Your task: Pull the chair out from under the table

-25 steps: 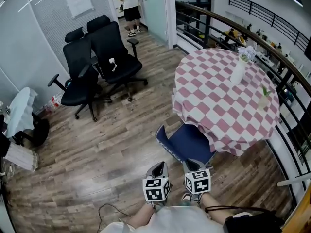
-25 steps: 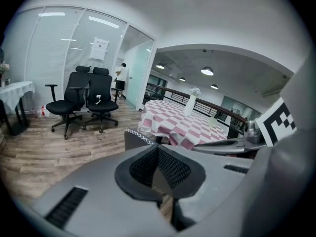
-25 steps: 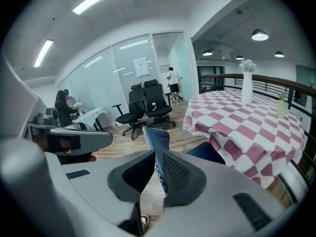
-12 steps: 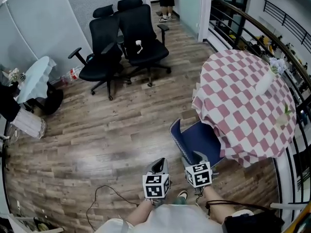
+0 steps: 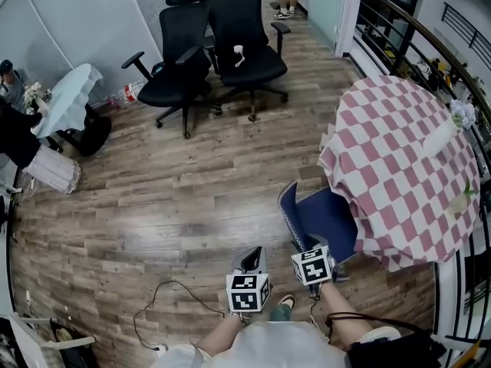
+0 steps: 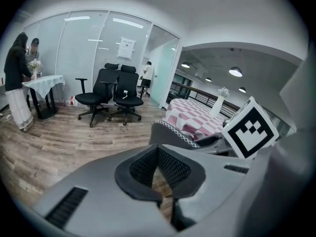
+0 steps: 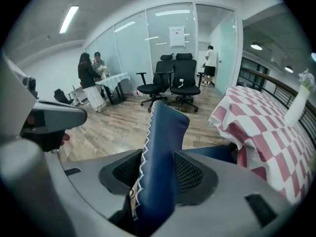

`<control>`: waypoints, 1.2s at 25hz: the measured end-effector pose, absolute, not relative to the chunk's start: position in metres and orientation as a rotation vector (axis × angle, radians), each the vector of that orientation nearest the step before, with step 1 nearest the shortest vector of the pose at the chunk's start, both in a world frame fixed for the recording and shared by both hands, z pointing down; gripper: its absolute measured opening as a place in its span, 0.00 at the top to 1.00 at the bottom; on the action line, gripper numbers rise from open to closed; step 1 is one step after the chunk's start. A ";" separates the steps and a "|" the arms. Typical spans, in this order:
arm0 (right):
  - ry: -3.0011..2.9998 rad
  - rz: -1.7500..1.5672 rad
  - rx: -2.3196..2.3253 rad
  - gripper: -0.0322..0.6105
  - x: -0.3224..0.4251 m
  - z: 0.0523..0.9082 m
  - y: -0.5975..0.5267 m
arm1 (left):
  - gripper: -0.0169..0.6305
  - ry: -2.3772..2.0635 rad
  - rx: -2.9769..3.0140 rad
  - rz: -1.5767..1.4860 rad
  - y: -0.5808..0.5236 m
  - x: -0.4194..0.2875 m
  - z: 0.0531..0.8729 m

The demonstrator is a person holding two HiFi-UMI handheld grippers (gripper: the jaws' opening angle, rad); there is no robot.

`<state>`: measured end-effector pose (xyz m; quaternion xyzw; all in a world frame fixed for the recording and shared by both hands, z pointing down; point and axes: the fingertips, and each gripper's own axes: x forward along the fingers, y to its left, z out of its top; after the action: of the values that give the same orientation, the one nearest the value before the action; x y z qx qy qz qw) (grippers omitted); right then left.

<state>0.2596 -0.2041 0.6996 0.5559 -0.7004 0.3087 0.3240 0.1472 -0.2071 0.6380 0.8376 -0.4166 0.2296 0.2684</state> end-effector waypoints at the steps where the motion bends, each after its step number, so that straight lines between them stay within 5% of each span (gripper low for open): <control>1: -1.821 0.845 1.456 0.65 0.260 0.703 -0.204 | 0.97 -1.129 2.251 0.623 -0.207 0.145 0.640; 30: -1.699 0.870 1.403 0.81 0.261 0.716 -0.204 | 0.97 -1.190 2.215 0.576 -0.210 0.099 0.633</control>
<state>0.2610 -0.2041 0.7159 0.5485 -0.6644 0.3401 0.3769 0.0989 -0.2095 0.6333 0.8249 -0.4433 0.2146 0.2774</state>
